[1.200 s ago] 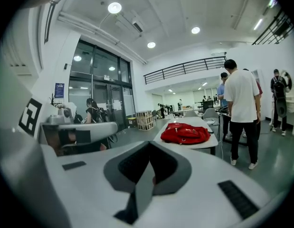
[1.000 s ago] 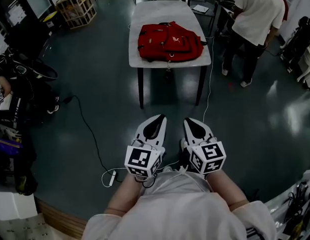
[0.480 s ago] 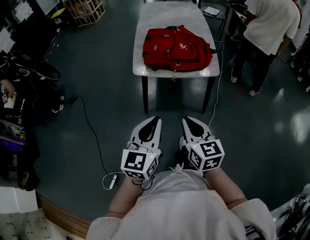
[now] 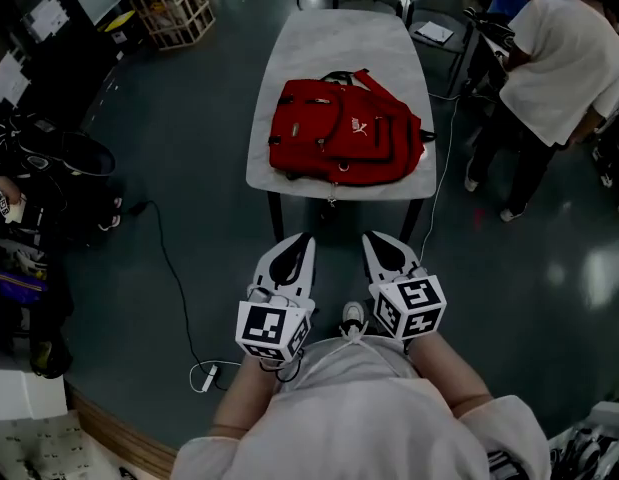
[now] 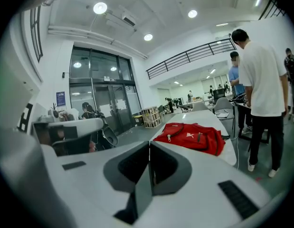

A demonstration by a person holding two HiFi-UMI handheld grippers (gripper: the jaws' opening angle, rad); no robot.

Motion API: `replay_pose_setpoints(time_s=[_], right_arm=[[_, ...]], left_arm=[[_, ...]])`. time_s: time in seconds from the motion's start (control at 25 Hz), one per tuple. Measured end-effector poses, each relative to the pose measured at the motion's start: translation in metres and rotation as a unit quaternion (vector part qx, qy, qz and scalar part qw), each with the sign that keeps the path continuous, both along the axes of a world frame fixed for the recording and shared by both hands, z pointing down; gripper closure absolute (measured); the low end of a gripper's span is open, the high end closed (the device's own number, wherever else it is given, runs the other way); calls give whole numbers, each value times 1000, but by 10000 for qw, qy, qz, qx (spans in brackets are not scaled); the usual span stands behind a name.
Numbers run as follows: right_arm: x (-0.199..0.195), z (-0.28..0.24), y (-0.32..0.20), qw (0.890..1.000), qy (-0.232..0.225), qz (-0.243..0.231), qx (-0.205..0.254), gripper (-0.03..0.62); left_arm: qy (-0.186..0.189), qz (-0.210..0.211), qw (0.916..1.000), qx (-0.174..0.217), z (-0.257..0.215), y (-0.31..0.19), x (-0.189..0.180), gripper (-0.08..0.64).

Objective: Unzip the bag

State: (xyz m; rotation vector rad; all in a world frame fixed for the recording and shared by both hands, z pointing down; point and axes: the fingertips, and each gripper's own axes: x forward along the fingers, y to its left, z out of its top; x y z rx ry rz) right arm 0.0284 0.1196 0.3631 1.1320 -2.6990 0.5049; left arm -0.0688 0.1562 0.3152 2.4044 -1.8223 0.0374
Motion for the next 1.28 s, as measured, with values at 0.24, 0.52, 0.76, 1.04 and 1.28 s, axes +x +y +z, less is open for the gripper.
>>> replay_pose_setpoints(time_s=[0.24, 0.52, 0.76, 1.04, 1.28], right_arm=[[15, 9, -70, 9999, 56, -99, -94, 565], [20, 34, -115, 9984, 172, -185, -504, 565], [4, 70, -140, 9921, 405, -397, -1122, 565], [-15, 97, -178, 9864, 738, -211, -1454, 565], [-35, 141, -194, 9773, 933, 151, -1897, 563]], left_arm=[[77, -147, 9998, -120, 12, -75, 13, 532], [40, -258, 9977, -627, 40, -120, 13, 532], [-76, -267, 9936, -1095, 75, -160, -7, 532], [50, 168, 9884, -1509, 104, -219, -28, 532], [17, 452, 9794, -1968, 154, -253, -51, 532]])
